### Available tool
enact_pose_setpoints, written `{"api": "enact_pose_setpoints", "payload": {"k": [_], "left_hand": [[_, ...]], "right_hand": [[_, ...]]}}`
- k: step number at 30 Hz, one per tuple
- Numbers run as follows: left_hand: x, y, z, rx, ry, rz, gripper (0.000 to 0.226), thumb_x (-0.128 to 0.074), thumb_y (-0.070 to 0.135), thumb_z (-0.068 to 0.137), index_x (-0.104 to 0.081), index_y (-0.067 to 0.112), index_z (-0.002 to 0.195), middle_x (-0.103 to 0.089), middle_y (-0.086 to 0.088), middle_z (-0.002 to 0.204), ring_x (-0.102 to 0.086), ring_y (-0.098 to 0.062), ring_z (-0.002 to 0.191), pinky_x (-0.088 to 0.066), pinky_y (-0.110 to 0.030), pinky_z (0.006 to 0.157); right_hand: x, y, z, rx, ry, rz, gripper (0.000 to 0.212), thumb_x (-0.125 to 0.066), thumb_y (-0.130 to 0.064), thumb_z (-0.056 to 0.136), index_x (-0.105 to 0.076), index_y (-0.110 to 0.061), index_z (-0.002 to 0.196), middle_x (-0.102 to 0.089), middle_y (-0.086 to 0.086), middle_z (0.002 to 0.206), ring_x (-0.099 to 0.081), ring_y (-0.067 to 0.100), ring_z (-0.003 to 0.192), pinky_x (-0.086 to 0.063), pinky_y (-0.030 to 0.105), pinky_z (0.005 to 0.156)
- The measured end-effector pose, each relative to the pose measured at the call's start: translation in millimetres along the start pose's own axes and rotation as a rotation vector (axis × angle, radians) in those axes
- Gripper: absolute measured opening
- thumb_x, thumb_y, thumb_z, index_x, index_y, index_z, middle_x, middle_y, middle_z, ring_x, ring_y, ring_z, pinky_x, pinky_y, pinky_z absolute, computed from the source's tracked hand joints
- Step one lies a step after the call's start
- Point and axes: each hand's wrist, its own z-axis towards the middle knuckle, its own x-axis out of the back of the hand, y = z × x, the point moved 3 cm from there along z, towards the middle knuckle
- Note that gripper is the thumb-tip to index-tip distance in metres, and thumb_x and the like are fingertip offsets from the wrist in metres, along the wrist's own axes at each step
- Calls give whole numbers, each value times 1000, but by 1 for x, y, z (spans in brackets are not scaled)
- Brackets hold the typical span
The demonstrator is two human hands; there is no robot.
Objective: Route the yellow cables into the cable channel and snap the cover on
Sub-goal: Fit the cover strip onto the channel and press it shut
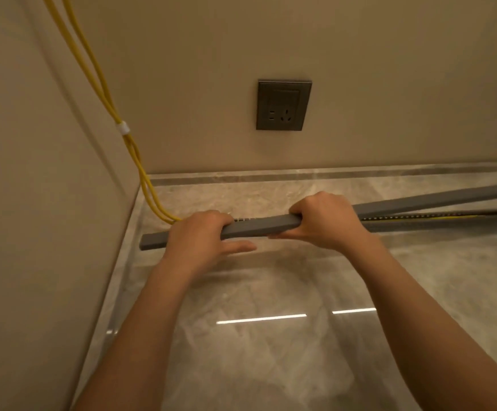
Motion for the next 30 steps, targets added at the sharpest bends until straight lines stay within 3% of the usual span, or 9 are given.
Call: {"api": "enact_pose_setpoints", "payload": {"k": [4, 8, 11, 13, 16, 18, 22, 24, 30], "left_hand": [[6, -18, 12, -31, -20, 142, 67, -20, 74, 76, -63, 30, 103, -65, 5, 98, -52, -18, 95, -39, -35, 77], [22, -38, 21, -58, 213, 84, 37, -47, 47, 89, -62, 23, 114, -53, -2, 132, -35, -26, 127, -22, -42, 107], [43, -56, 23, 35, 488, 56, 35, -63, 29, 83, -63, 17, 116, -41, -12, 141, -29, -36, 130, -19, -47, 110], [54, -63, 27, 51, 546, 212, 34, -65, 22, 79, -64, 15, 113, -39, -14, 143, -27, -39, 133, -13, -55, 112], [49, -68, 35, -20, 256, 700, 23, -60, 20, 81, -68, 13, 101, -36, -13, 147, -10, -35, 142, 12, -58, 108], [37, -75, 34, -33, 40, 834, 25, -48, 24, 90, -70, 16, 99, -51, -14, 136, -16, -30, 142, 21, -53, 106], [27, -85, 29, 4, -17, 766, 43, -34, 37, 98, -72, 18, 92, -71, -4, 88, -51, -24, 108, -1, -42, 117], [24, -87, 28, 61, 12, 664, 38, -37, 32, 98, -71, 16, 95, -70, -5, 89, -50, -22, 104, -12, -34, 112], [11, -86, 21, 227, 198, 275, 30, -56, 26, 90, -66, -1, 101, -60, -18, 113, -39, -30, 121, -21, -17, 101]], "right_hand": [[-8, 29, 6, -21, -7, -41, 55, -46, -77, 68, -50, -24, 54, -45, -8, 47, -42, 9, 47, -30, 26, 45], [-22, 39, 7, -53, -24, -16, 54, -47, -79, 66, -50, -26, 55, -46, -9, 49, -44, 9, 49, -33, 26, 47], [-27, 39, 8, -68, -1, -32, 52, -48, -78, 65, -43, -28, 52, -43, -11, 50, -44, 11, 52, -30, 26, 48], [-30, 38, 10, -88, 5, -40, 53, -49, -77, 66, -45, -25, 54, -45, -9, 53, -44, 14, 54, -32, 27, 50], [-32, 35, 12, -108, 24, -27, 51, -52, -75, 66, -50, -25, 61, -48, -7, 60, -45, 16, 58, -34, 28, 53], [-31, 34, 11, -105, 40, 1, 48, -55, -73, 65, -53, -25, 64, -48, -7, 64, -45, 16, 59, -33, 28, 52], [-23, 30, 9, -82, 58, -42, 47, -60, -71, 64, -52, -25, 61, -43, -7, 59, -49, 20, 58, -27, 26, 48], [-13, 27, 11, -68, 67, -107, 49, -55, -75, 64, -53, -26, 60, -40, -8, 52, -50, 21, 55, -23, 25, 47], [18, 19, 22, 6, 123, -116, 67, -22, -84, 58, -56, -26, 60, -45, -8, 45, -40, 12, 42, -24, 21, 42]]}}
